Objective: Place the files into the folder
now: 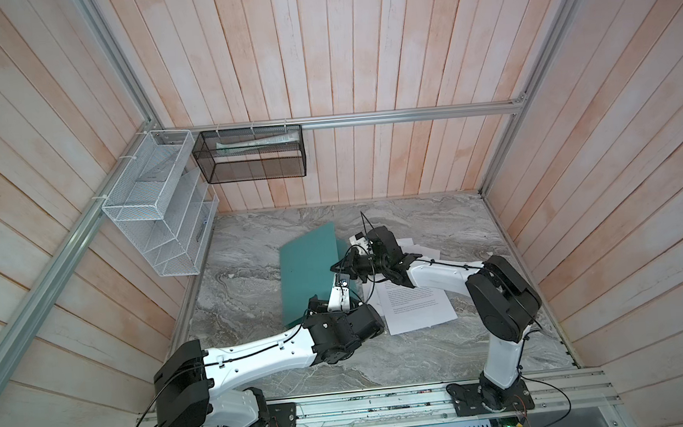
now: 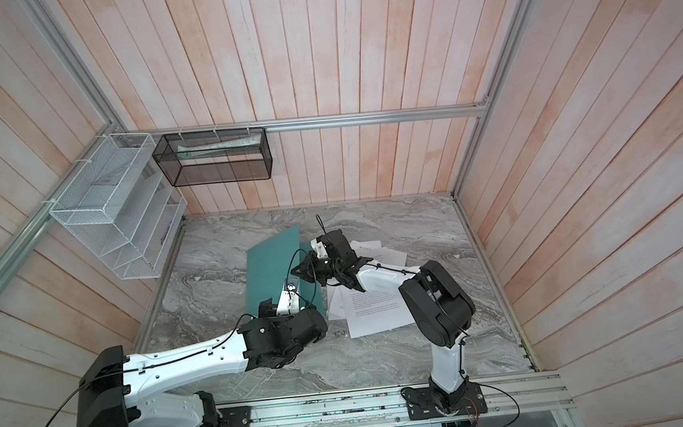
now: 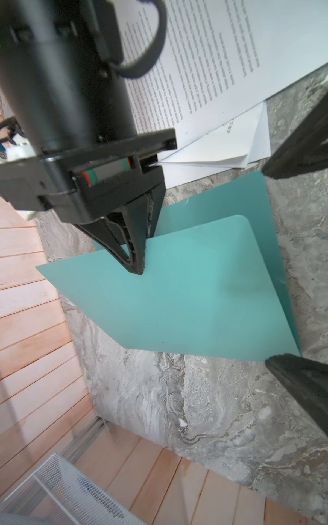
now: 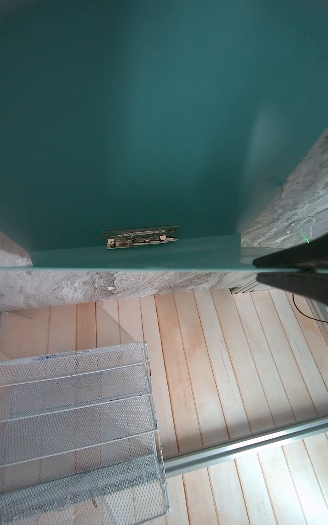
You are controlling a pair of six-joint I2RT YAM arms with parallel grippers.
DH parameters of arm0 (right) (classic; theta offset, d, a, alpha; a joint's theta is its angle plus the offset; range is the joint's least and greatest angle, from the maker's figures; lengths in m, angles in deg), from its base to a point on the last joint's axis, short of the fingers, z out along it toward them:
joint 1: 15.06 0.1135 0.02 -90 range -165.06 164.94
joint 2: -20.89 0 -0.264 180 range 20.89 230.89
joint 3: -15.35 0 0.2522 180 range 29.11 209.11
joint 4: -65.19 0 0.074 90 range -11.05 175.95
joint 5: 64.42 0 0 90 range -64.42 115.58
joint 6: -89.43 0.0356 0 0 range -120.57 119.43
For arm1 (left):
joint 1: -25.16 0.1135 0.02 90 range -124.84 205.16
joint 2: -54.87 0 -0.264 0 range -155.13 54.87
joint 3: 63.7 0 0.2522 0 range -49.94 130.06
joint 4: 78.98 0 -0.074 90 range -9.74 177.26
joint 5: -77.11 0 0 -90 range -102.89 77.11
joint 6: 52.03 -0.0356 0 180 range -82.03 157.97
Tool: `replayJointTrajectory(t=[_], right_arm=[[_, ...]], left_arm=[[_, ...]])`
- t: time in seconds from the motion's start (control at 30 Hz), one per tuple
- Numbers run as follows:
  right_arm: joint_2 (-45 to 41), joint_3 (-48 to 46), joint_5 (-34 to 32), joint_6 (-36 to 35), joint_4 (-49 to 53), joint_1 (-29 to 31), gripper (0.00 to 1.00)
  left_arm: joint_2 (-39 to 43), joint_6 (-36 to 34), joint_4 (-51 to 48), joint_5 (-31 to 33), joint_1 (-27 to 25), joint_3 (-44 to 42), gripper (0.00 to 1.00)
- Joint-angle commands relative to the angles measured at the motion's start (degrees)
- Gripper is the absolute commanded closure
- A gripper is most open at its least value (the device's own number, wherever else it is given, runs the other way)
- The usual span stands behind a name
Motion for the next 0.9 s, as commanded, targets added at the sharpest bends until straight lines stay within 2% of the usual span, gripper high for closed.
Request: replayJointTrajectory(t=[0.0, 0.33, 0.43, 0.6, 0.67, 0.77, 0.8, 0.83, 0.87], right_arm=[[-3.41, 0.44, 1.08, 0.47, -1.64, 0.73, 1.0], [-4.38, -0.72, 3.57, 0.76, -4.3, 0.81, 1.0], [-4.41, -1.06, 4.54, 0.65, -4.92, 0.81, 1.0], [-5.66, -2.4, 4.7, -0.66, -4.8, 0.81, 1.0], [-6.08, -2.85, 5.15, -1.08, -4.97, 0.81, 1.0], [-6.3, -3.16, 6.12, -1.48, -5.55, 0.64, 0.99], [-6.3, -3.34, 6.49, -1.54, -6.0, 0.59, 0.99], [-6.38, -3.41, 6.77, -1.52, -6.24, 0.56, 0.99], [-6.39, -3.55, 7.07, -1.38, -6.74, 0.46, 0.98]], left_arm=[[0.71, -4.88, 4.07, 2.14, 0.12, -2.27, 0.03], [0.89, -7.78, 11.32, -1.24, 4.15, -6.82, 0.08], [0.93, -9.07, 13.62, -2.05, 5.51, -7.61, 0.16], [-0.31, -11.03, 16.32, -3.08, 7.28, -7.91, 0.42], [-0.84, -11.2, 16.63, -3.05, 7.53, -7.91, 0.48], [-1.12, -11.22, 16.38, -3.05, 7.73, -7.73, 0.63], [-0.95, -11.18, 16.31, -3.14, 7.78, -7.75, 0.74], [-0.75, -11.24, 16.37, -3.36, 7.87, -7.8, 0.92], [-0.52, -11.1, 16.31, -3.15, 7.91, -7.84, 1.0]])
